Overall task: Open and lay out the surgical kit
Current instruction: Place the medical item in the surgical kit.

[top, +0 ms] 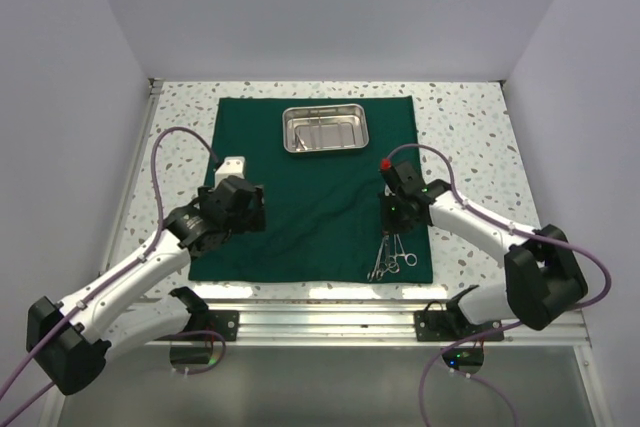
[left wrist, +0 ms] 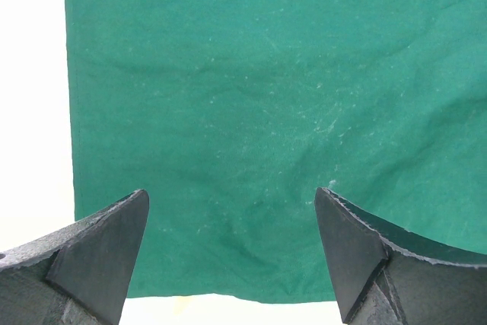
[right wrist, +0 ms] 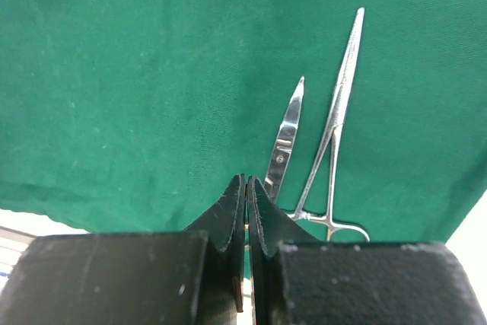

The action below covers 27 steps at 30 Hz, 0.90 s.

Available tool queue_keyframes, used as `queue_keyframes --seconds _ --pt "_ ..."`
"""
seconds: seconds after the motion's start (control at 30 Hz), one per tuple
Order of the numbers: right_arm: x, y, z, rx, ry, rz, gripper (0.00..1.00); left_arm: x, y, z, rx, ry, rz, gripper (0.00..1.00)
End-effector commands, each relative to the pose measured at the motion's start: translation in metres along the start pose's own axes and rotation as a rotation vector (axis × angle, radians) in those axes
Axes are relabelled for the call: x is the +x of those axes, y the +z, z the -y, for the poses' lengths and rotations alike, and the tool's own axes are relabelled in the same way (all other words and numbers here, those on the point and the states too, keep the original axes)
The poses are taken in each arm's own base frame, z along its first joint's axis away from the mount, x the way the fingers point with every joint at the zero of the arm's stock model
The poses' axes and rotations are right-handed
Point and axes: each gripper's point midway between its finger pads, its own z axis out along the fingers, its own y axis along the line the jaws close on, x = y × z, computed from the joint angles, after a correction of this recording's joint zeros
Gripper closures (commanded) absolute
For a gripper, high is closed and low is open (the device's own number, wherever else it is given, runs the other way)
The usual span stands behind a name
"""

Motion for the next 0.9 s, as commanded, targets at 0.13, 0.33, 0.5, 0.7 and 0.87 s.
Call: queue_keyframes --seconds 0.13,0.33,0.5,0.7,0.87 --pt "-0.015 0.016 -0.004 -0.013 -0.08 0.057 1.0 -0.019 -0.011 0.008 0.041 -0.027 0.072 0.06" --pt "-0.055 0.021 0.002 0.09 -0.144 0.108 1.0 -0.018 -0.013 0.01 0.04 -0.017 0.075 0.06" --pt "-0.058 0.009 0.002 0.111 -0.184 0.071 0.58 -0.021 -0.014 0.011 0.036 -0.009 0.082 0.04" --pt "-0.064 -0.039 0.0 0.095 -0.185 0.133 0.01 -0.096 -0.012 0.037 0.01 0.091 0.219 0.01" --pt "-0.067 -0.079 -0.005 0.062 -0.168 0.179 0.01 -0.183 0.025 0.108 0.054 0.15 0.305 0.01"
